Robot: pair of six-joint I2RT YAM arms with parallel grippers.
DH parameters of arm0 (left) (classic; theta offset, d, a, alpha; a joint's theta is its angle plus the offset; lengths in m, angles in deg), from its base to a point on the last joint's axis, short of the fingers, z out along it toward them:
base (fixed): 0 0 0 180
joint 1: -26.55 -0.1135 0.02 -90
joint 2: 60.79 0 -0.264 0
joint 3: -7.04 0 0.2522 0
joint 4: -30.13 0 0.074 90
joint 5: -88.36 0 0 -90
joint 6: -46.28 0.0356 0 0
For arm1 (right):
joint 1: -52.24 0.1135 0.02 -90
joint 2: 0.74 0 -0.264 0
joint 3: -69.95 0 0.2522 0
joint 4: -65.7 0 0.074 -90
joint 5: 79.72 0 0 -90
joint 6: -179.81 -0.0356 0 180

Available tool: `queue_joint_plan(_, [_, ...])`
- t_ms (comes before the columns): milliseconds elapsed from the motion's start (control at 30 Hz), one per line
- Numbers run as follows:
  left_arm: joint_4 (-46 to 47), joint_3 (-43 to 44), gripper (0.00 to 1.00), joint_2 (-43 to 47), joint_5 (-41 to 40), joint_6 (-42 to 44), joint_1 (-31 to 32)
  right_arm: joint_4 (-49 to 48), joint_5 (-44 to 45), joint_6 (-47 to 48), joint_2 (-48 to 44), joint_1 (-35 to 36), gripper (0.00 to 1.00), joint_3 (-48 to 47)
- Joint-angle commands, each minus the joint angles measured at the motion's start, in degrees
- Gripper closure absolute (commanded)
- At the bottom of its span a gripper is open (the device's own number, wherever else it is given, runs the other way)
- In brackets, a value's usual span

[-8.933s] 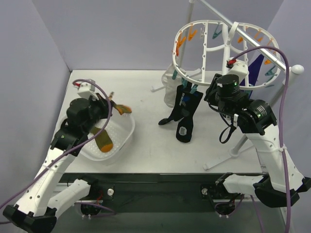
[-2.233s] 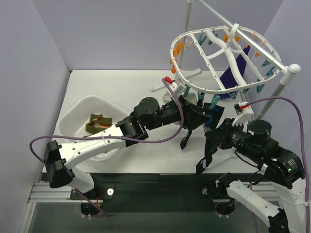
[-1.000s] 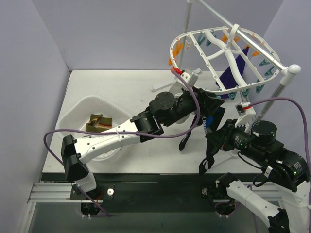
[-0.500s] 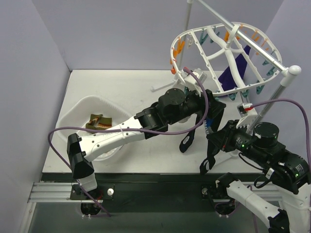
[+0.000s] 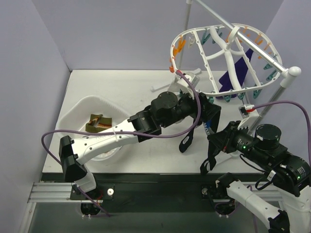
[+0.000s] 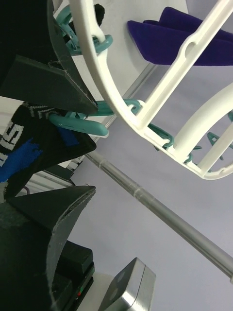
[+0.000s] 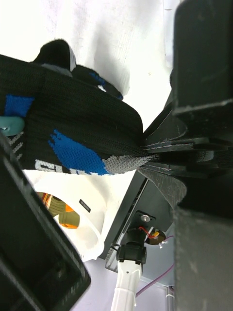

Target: Remove the socks clipped to the hanger

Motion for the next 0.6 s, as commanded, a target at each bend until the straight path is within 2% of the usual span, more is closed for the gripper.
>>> queue_joint_plan(0, [4.5, -3.6, 0.28, 4.4, -1.8, -0.1, -0.7, 0.8, -1.2, 0.4, -0.6, 0.0, 1.00, 0.4])
queue_joint_plan(133, [7.0, -5.8, 0.30, 5.3, -1.9, -0.4, -0.7, 0.8, -1.1, 0.4, -0.9, -0.1, 1.00, 0.4])
queue_joint_plan(267, [6.9, -5.7, 0.37, 5.0, -2.2, -1.6, -1.0, 0.8, -1.2, 0.4, -0.9, 0.0, 1.00, 0.3])
queue_joint_plan(400, [7.8, -5.2, 0.35, 3.9, -1.5, -2.6, -1.8, 0.8, -1.4, 0.4, -0.7, 0.0, 1.00, 0.3])
queue_joint_plan(567, [8.1, -2.8, 0.33, 0.1, 3.6, -6.7, -3.3, 0.8, -1.5, 0.4, -0.8, -0.1, 1.00, 0.4])
